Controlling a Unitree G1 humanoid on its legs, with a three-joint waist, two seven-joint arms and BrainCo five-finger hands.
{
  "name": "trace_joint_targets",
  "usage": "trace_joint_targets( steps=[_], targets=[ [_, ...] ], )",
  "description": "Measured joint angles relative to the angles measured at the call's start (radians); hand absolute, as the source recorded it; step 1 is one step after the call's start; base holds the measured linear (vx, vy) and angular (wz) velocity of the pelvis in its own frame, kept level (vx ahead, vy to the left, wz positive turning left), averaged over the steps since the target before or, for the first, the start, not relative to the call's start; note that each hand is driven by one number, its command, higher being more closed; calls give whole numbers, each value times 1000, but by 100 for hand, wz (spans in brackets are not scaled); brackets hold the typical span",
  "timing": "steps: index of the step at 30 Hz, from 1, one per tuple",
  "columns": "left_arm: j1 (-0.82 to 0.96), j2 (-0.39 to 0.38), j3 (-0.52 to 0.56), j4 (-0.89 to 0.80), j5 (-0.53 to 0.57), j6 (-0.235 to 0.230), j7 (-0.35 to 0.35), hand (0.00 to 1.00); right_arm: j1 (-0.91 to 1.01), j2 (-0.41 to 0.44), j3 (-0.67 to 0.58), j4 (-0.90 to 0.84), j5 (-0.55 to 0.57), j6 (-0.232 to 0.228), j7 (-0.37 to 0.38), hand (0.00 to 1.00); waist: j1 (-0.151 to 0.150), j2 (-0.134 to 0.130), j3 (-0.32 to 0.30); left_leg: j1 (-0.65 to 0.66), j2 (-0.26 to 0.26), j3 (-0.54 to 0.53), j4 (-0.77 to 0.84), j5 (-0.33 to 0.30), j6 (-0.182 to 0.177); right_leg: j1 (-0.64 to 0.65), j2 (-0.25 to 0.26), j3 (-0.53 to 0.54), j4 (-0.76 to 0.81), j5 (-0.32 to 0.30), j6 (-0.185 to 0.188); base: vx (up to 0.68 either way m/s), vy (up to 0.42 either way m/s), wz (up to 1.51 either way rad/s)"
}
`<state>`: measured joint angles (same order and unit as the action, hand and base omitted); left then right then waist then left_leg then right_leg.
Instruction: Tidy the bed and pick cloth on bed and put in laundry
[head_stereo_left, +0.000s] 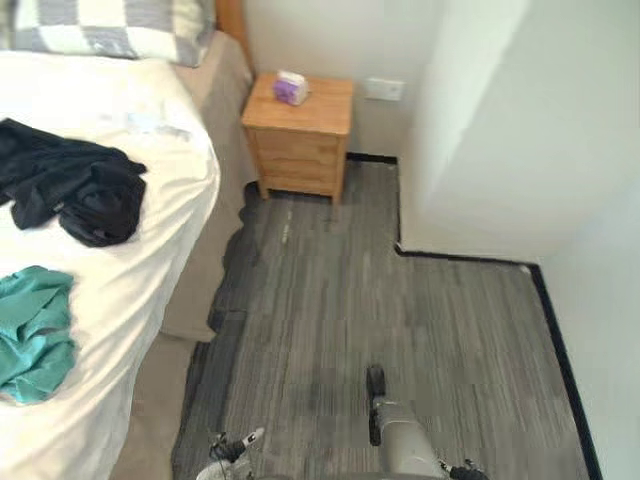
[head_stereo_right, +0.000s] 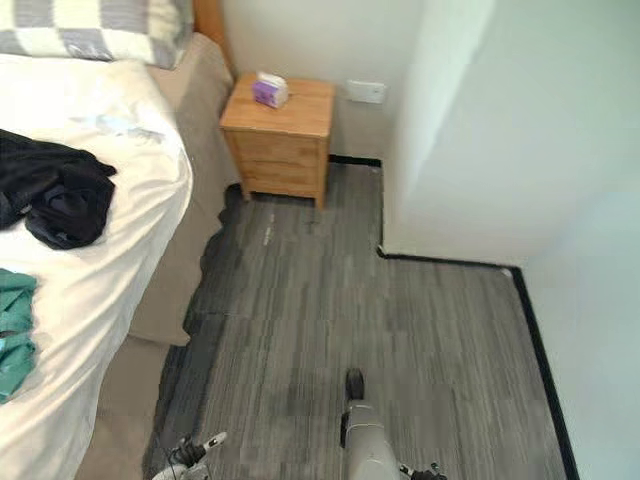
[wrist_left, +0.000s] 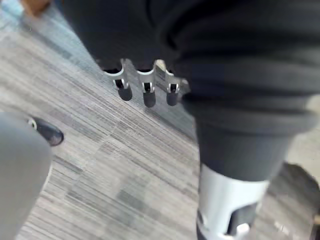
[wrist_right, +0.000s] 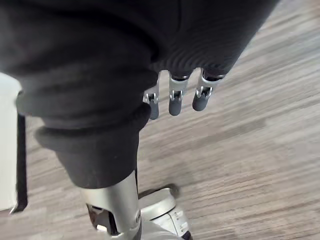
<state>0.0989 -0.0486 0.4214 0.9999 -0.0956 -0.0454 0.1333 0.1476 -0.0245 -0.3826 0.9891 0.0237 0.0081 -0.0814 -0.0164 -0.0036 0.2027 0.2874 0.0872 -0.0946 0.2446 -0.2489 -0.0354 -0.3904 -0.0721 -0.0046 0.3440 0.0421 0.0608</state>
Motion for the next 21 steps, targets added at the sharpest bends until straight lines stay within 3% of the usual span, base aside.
trace_joint_targets(
  steps=[1,2,3,5,6,8,9,12,13,14,15,16,17,18,19,20,21],
  targets=[
    [0,-16,23,-3,-5,-4,0,0,0,-4,1,-12,-1,0,0,0,5,13,1,-33,17,3,84,13,-19,10,6,-20,24,-32,-10,633,-404,50],
    [0,-40,71,-21,-21,-7,-2,0,0,-14,10,-41,0,1,-2,0,6,39,6,-136,55,12,332,96,-41,53,26,-56,55,-95,-38,480,-309,51],
    [1,-43,94,-23,-28,-6,-3,0,5,-20,31,-61,0,2,-4,0,5,37,13,-230,93,20,537,194,-71,109,45,-80,46,-129,-61,588,-359,48],
    [-1,-43,122,-47,-52,-8,-4,0,10,-21,43,-81,5,1,-8,0,27,47,21,-358,157,96,823,150,-70,259,80,-99,-31,-156,-93,601,-336,17],
    [-1,-39,120,-65,-52,-10,-4,0,9,-15,59,-82,7,0,-9,0,36,19,27,-414,154,147,857,116,-67,327,77,-102,-86,-162,-99,468,-270,8],
    [-1,-27,115,-77,-54,-13,-12,0,-4,-12,70,-78,7,0,-6,0,40,8,21,-504,135,247,778,75,-50,429,65,-106,-172,-180,-106,403,-205,14],
    [-1,-26,109,-77,-61,-18,-20,0,-15,-14,65,-69,7,0,-5,0,43,9,20,-528,117,306,657,65,-35,465,53,-109,-201,-182,-89,481,-140,7],
    [-1,-21,81,-78,-66,-20,-22,0,-23,-15,55,-59,7,1,-5,0,62,11,21,-555,48,406,269,76,-37,535,21,-123,-253,-208,-66,435,-12,15],
    [6,-15,56,-76,-67,-19,-23,0,-26,-16,41,-41,6,0,-5,0,62,19,19,-552,10,440,2,139,-51,583,15,-140,-298,-222,-49,534,90,30],
    [9,-9,46,-76,-68,-19,-23,0,-27,-20,34,-26,6,0,-5,0,69,24,20,-560,10,460,-70,192,-39,609,17,-146,-319,-232,-42,650,122,19],
    [10,2,34,-58,-67,-15,-24,0,-26,-19,37,-5,5,1,-5,0,90,14,18,-554,6,486,-54,274,14,641,5,-140,-334,-250,-29,563,144,2],
    [12,20,21,-45,-67,-7,-25,0,-34,-13,39,8,3,0,-4,0,88,8,11,-543,-13,493,-49,289,60,653,-7,-133,-323,-255,-26,456,111,4],
    [14,25,18,-40,-66,-4,-25,0,-36,-13,40,9,2,0,-2,0,88,2,9,-532,-28,486,-52,276,80,644,-17,-129,-293,-254,-26,666,189,31],
    [24,26,19,-37,-66,-2,-25,0,-33,-13,35,9,1,-1,1,0,82,-9,13,-510,-62,461,-61,263,118,599,-41,-118,-152,-257,-21,547,190,33],
    [32,28,20,-37,-66,-2,-25,0,-33,-11,31,11,-3,-2,1,0,83,-14,15,-485,-73,455,-72,258,133,576,-50,-107,-63,-263,-3,660,225,49],
    [47,46,12,-29,-67,-1,-26,0,-30,-1,17,23,-23,1,0,0,81,-31,19,-415,-104,432,-95,237,152,491,-77,-73,217,-236,120,548,165,88],
    [48,74,-10,-15,-65,7,-26,0,-22,8,5,28,-28,2,-1,0,55,-50,24,-354,-130,382,-93,207,150,396,-89,-19,510,-157,214,543,112,108]
  ],
)
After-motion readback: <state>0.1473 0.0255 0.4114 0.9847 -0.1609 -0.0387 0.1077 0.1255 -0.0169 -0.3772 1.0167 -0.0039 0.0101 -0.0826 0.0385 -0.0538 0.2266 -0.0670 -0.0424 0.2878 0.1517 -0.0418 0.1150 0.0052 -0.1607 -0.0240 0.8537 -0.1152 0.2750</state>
